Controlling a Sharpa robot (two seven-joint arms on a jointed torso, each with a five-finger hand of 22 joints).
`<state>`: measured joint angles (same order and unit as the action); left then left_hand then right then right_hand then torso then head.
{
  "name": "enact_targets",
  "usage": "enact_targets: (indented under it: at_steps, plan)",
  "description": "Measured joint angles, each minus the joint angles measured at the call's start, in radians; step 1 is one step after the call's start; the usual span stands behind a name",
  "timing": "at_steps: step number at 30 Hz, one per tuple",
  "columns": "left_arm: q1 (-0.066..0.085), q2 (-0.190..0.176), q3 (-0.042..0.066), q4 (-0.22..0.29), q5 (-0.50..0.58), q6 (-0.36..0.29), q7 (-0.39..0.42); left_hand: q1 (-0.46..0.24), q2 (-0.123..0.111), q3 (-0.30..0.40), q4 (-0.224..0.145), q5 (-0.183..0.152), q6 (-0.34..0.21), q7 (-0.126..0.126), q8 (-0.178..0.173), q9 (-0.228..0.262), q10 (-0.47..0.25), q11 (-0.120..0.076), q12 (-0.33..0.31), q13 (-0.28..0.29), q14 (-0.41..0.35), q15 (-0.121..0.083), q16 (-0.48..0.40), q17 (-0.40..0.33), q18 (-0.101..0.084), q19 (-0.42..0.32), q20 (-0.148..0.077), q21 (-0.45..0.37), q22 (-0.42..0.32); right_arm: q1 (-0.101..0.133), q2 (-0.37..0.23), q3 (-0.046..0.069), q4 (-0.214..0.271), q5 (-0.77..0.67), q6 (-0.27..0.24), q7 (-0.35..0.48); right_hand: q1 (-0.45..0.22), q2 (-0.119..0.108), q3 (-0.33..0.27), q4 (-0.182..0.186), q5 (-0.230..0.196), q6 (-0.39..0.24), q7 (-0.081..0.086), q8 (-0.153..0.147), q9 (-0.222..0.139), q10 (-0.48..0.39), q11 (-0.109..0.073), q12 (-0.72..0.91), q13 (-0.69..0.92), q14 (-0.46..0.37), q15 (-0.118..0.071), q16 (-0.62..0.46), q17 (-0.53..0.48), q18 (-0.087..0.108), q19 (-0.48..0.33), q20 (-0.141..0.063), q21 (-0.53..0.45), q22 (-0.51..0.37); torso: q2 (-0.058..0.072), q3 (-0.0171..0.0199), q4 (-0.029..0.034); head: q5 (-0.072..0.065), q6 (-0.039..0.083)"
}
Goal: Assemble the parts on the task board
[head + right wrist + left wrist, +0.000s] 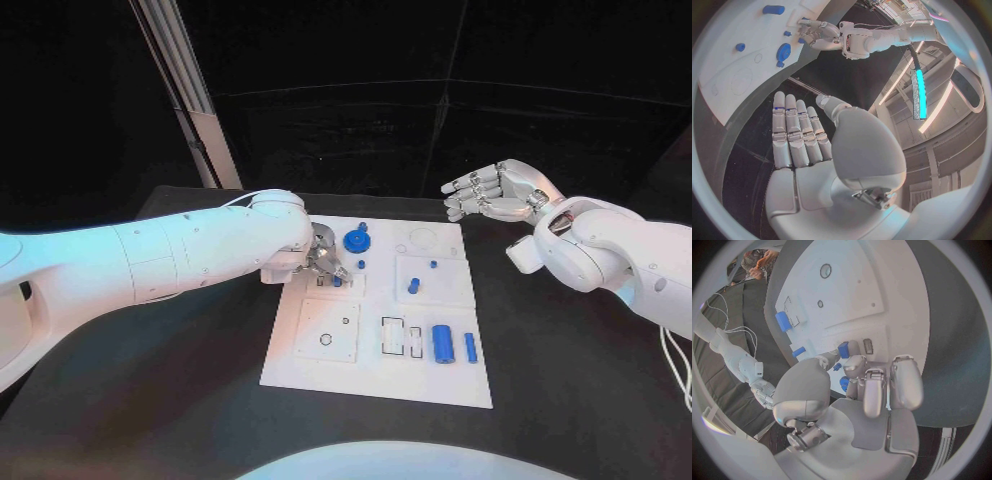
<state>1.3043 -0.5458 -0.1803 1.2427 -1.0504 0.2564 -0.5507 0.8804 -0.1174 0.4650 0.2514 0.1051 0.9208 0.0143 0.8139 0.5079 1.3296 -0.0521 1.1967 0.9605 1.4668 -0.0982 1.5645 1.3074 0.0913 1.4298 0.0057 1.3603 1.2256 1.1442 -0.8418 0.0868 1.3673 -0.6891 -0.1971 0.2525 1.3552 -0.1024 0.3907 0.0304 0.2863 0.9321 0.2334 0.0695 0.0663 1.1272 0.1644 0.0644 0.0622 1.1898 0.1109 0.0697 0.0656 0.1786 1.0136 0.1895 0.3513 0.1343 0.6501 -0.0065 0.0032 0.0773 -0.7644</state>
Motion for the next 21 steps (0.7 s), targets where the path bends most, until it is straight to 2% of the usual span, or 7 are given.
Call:
enact_targets:
  at_steps: [4, 5, 21]
  plan:
    - [0.0, 0.0, 0.0, -0.002, 0.002, 0.0, 0.0, -0.002, 0.002, -0.048, 0.02, 0.0, 0.003, -0.003, -0.003, 0.0, 0.003, -0.003, 0.002, 0.003, 0.0, 0.0, 0.0, 0.0, -0.002, 0.001, -0.001, 0.004, 0.004, 0.0, 0.0, 0.0, 0.0, 0.0, 0.0, 0.0, 0.0, 0.0, 0.0, 0.0, 0.0, 0.0, 0.0, 0.0, 0.0, 0.0, 0.0, 0.0, 0.0, -0.004, -0.004, 0.0, 0.0, 0.0, -0.004, 0.004, 0.0, -0.001, 0.0, 0.0001, 0.0, -0.001, -0.001]
    - [0.0, 0.0, 0.0, -0.002, 0.003, 0.0, 0.0, -0.002, 0.002, -0.057, 0.022, 0.0, 0.003, -0.003, -0.003, 0.0, 0.003, -0.003, 0.004, 0.004, 0.0, 0.0, 0.0, 0.0, -0.014, 0.003, -0.003, 0.004, 0.005, 0.0, 0.0, 0.0, -0.001, 0.0, 0.001, 0.0, 0.0, 0.0, 0.0, 0.0, 0.0, 0.0, 0.0, 0.0, 0.0, 0.0, 0.0, 0.0, 0.0, -0.004, -0.004, 0.0, 0.0, 0.0, -0.004, 0.004, 0.0, -0.001, 0.0, 0.0001, 0.0, -0.001, -0.001]
    - [0.0, -0.005, 0.001, -0.006, 0.011, -0.009, 0.0, -0.01, 0.01, -0.173, 0.038, 0.0, 0.014, -0.007, -0.004, 0.0, 0.011, -0.003, 0.004, 0.008, -0.001, -0.006, 0.0, 0.0, -0.015, 0.007, 0.0, 0.004, 0.008, 0.0, 0.003, 0.0, -0.005, 0.0, 0.003, 0.0, -0.008, 0.0, 0.0, 0.0, 0.0, 0.0, 0.0, 0.0, 0.0, -0.007, 0.0, 0.0, 0.0, -0.004, -0.004, 0.0, 0.0, 0.0, -0.004, 0.004, -0.006, -0.002, 0.0, 0.0001, -0.0007, -0.001, 0.002]
